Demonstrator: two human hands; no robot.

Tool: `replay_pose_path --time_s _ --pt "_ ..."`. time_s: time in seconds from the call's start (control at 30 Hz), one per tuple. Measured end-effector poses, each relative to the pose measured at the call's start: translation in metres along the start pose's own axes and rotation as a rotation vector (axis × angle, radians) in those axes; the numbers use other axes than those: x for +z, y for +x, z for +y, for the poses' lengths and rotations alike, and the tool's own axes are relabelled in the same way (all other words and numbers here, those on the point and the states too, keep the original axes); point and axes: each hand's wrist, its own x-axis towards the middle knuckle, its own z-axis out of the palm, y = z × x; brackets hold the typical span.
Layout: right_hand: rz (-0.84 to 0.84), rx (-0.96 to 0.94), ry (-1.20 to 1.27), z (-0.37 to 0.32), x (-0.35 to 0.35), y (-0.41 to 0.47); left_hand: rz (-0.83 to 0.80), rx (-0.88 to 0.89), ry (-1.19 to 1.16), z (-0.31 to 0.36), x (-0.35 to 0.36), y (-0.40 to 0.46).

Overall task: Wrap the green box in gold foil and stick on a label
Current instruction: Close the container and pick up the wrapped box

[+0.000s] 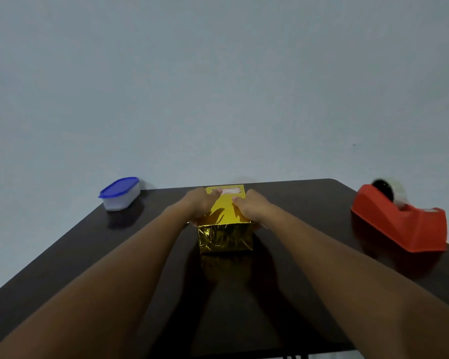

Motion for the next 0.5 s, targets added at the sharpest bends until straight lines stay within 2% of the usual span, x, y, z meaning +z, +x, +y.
replay_pose_path --time_s 0.27,0.37,0.5 --pt "0.140 0.073 0.144 0.017 -0.009 0.046 0.106 0.092 0.034 0.000 0.013 0.048" --pt "0.155 0.139 0.220 0.010 -0.016 0.074 0.132 0.055 -0.020 -0.001 0.021 0.085" --pt "0.152 0.149 0.178 0.007 -0.018 0.142 0.148 -0.014 -0.047 -0.002 0.026 0.144"
